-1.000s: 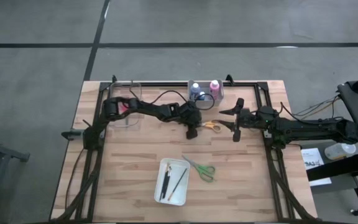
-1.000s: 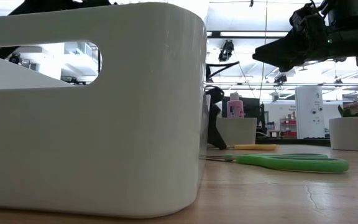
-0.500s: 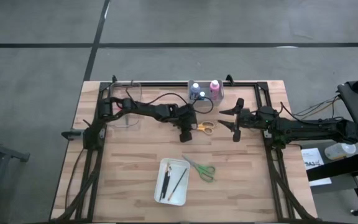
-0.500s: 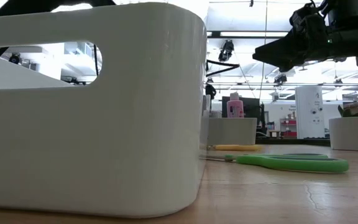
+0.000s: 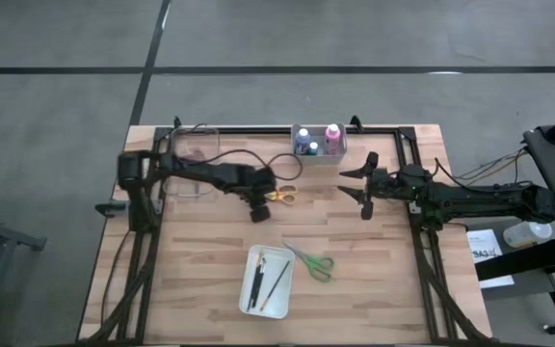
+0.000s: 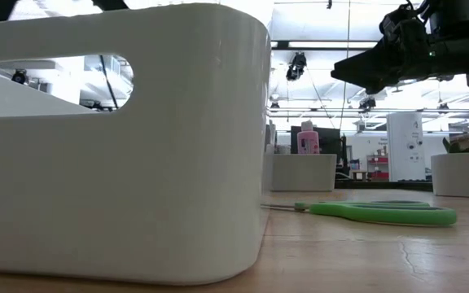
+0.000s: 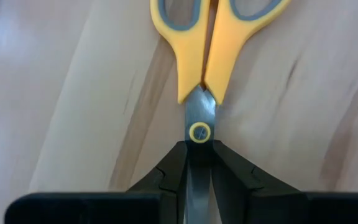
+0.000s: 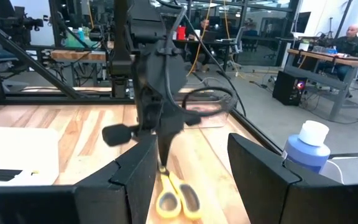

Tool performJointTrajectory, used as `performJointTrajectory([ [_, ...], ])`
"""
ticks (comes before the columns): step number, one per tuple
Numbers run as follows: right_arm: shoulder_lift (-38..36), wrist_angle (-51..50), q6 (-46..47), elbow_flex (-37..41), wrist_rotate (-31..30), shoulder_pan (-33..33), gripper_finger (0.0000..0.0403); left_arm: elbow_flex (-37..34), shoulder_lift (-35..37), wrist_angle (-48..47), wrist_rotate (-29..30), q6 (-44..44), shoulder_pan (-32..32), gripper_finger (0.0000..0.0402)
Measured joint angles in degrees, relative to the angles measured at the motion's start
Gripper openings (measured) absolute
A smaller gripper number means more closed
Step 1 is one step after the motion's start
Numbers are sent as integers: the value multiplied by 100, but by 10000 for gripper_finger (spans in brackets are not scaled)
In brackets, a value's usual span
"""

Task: Pick & Place Paint Supplies
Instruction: Put the yellow scissor into the transparent bin

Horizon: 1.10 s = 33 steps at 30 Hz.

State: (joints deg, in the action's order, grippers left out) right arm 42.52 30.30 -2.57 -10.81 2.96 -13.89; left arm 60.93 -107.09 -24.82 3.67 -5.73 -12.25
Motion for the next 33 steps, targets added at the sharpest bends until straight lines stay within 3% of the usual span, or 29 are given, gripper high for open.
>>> performJointTrajectory([
  [8, 0, -2, 0, -1, 1, 0, 193, -1546, 1290, 393, 131, -705, 3, 63],
  [14, 0, 0, 0, 0, 0, -4, 193, -2195, 1882, 480, 130, -1219, 6, 63],
  [33, 0, -2, 0, -1, 0, 0, 193, -2453, 2105, 896, 128, -1207, 11, 63],
])
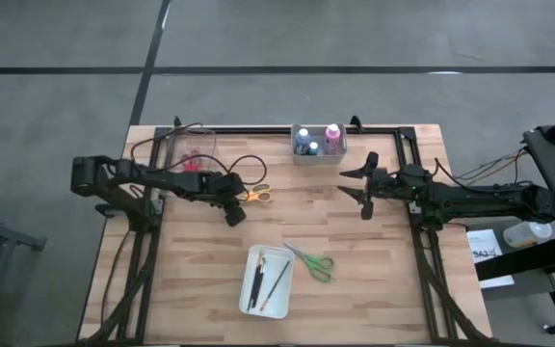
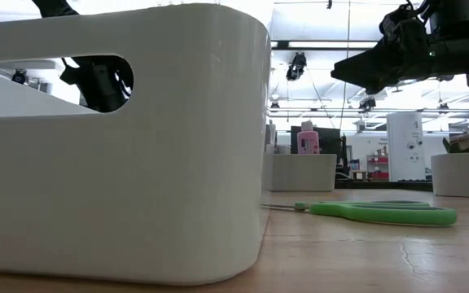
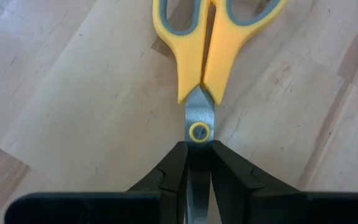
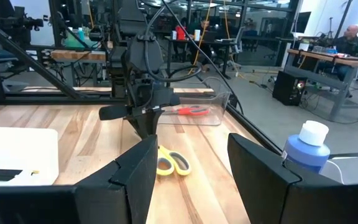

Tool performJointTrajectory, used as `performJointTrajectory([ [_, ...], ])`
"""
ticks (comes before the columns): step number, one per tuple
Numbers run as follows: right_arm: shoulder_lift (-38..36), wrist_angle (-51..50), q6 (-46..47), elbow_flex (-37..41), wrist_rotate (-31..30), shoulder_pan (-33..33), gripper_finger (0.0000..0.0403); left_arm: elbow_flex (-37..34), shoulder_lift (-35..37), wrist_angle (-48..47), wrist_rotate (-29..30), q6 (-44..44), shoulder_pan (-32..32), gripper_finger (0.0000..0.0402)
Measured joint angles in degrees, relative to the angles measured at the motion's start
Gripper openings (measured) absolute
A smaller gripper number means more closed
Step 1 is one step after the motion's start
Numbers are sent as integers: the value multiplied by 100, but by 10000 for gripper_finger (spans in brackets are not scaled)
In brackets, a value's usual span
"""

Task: Pick & Place Paint Supplies
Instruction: Put the yellow scissor into the transparent bin

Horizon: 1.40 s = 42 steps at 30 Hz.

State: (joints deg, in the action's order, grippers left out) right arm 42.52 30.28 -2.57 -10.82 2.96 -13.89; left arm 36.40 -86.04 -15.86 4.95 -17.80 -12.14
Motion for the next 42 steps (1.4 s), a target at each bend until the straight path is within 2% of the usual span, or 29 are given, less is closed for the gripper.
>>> performJointTrajectory([
  [19, 0, 0, 0, 2, 0, 0, 193, 482, -4, -242, 24, 171, 17, 63],
  [24, 0, 0, 0, 0, 0, -4, 193, 935, -4, -887, 65, -17, 22, 63],
  [30, 0, 2, 0, 0, 0, -4, 193, 1795, -4, -1677, 697, -502, 22, 63],
  [34, 0, 0, 0, -1, 0, -4, 193, 2307, -1, -2672, 1362, -1149, 4, 63],
  [38, 0, 1, 0, 0, 0, -3, 193, 2642, 71, -3808, 2143, -2256, 4, 63],
  [42, 0, 2, 0, 1, 0, 0, 193, 2785, 327, -4760, 2571, -3436, 4, 63],
])
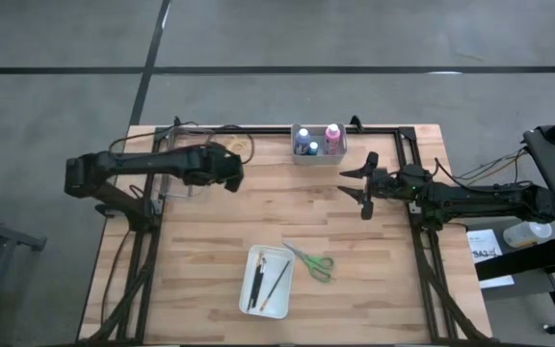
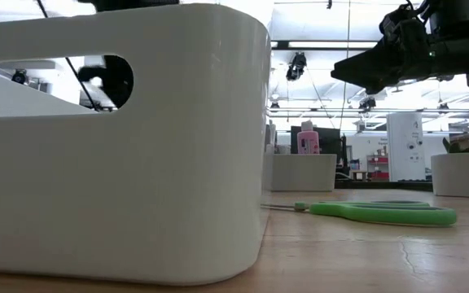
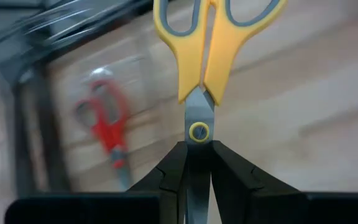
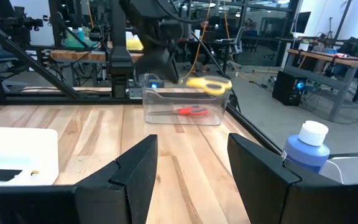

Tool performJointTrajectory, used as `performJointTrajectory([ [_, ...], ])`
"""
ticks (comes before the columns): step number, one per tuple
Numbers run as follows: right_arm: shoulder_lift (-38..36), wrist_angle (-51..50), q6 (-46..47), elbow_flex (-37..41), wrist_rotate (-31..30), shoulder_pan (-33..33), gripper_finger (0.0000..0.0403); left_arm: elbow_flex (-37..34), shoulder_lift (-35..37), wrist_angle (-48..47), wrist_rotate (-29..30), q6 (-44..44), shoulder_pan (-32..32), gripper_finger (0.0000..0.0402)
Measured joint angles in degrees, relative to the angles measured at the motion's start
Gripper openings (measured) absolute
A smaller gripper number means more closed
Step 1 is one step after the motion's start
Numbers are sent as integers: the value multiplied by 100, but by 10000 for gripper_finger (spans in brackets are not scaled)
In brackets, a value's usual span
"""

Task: Pick & Place Paint Supplies
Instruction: Put the yellow scissor into the transparent bin

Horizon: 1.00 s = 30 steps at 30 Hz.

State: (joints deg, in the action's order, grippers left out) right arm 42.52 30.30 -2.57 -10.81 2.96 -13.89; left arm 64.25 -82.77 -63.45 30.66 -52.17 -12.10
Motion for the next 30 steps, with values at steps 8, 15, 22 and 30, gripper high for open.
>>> performJointTrajectory([
  [8, 0, -2, 0, 0, 0, 0, 193, -313, 927, -1039, 646, -1828, -2, 63],
  [15, 0, 0, 0, -2, 0, 0, 193, -1019, 1585, -970, 527, -1884, -330, 63],
  [22, 0, -2, 0, -1, 0, 0, 193, -1788, 1629, -136, 47, -1360, -877, 63],
  [30, 0, -2, 0, -2, 0, 0, 193, -2395, 1629, 677, -716, -682, -1706, 63],
])
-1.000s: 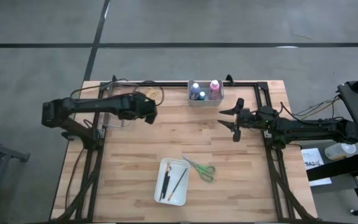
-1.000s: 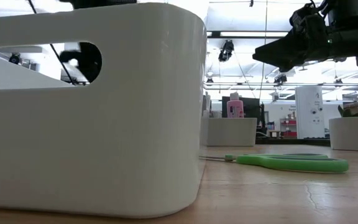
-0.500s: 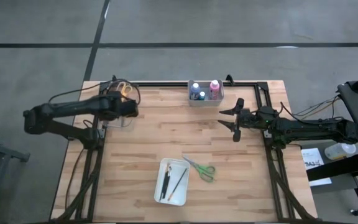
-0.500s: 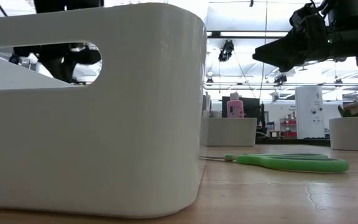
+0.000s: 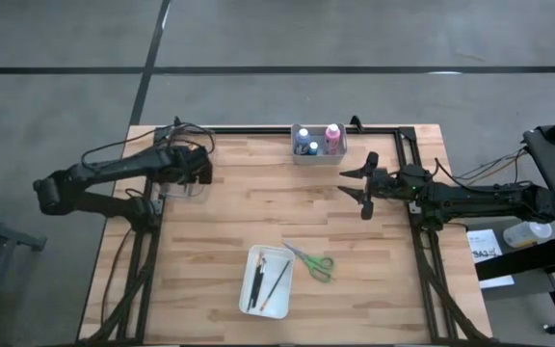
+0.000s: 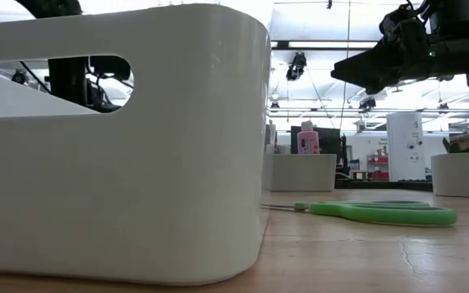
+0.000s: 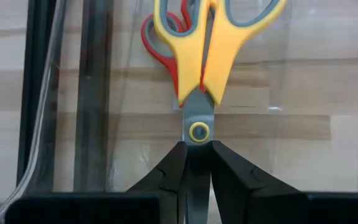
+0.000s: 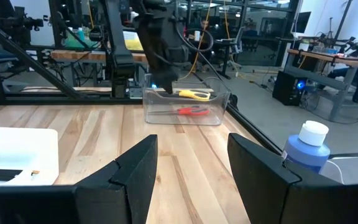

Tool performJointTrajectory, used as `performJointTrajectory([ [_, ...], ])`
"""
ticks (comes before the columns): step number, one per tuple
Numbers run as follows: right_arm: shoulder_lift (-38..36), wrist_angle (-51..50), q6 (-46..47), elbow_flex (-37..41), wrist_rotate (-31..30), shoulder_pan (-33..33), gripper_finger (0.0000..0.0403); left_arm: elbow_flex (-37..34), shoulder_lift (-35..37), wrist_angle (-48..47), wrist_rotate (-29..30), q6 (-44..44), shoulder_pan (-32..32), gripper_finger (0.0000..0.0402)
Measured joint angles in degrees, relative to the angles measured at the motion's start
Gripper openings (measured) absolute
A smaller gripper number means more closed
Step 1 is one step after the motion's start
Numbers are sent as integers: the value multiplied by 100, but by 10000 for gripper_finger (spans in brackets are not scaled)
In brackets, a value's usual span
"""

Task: Pick & Place Paint Supplies
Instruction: Put the yellow scissor into the transparent bin, then put the green scissors into the transparent bin

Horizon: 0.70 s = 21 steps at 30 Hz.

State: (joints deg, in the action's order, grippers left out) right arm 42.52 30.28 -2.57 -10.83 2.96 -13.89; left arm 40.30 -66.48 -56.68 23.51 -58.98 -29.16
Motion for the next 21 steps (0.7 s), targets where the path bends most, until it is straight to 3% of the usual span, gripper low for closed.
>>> performJointTrajectory([
  [5, 0, 2, 0, 0, 0, 0, 193, -46, 0, 260, -141, 362, -165, 74],
  [15, 0, 0, 0, 0, 0, -4, 193, -11, 0, 397, -141, 415, -169, 186],
  [21, 0, 2, 0, 0, 0, -4, 193, 403, 152, 361, -191, 735, -3, 210],
])
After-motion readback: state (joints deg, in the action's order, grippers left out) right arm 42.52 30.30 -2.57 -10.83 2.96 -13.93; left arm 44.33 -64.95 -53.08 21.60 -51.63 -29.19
